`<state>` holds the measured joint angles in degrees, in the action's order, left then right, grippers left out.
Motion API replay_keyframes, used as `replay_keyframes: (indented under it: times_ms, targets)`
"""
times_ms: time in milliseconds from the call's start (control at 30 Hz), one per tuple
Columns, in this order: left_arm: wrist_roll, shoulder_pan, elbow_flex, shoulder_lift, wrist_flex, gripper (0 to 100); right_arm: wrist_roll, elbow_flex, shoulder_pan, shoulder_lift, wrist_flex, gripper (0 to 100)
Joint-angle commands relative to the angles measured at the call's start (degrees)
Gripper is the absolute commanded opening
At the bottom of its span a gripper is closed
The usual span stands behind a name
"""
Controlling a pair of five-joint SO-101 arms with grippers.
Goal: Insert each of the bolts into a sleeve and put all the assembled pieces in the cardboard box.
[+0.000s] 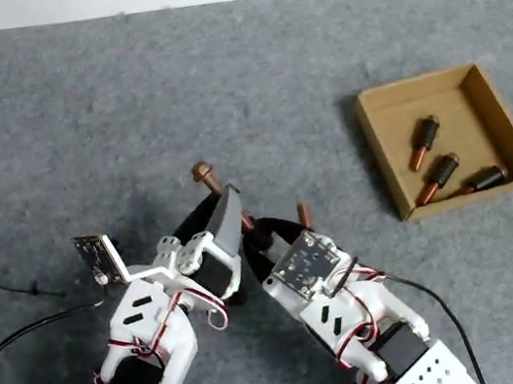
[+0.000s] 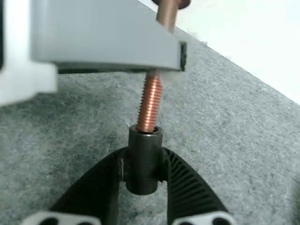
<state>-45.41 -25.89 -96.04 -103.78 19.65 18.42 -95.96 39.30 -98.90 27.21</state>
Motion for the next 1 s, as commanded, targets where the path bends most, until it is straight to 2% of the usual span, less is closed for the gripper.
replay_keyframes:
  times_ms: [0,400,567,967]
  targets:
    - [-0.18,0.04,-1.10,-0.66,-1.23,1,-0.35,-5.76,0.57,-1.10,-2.07,0.5]
    - [0.00,0.57,-1.10,-0.66,2.20,1,-0.26,-5.76,0.66,-1.10,-2.24,0.5]
    - [3.60,0.57,-1.10,-0.66,2.02,1,-0.44,-5.76,0.84,-1.10,-2.24,0.5]
    - [3.69,1.71,-1.10,-0.66,1.93,1,-0.26,-5.76,2.77,-1.10,-5.32,0.5]
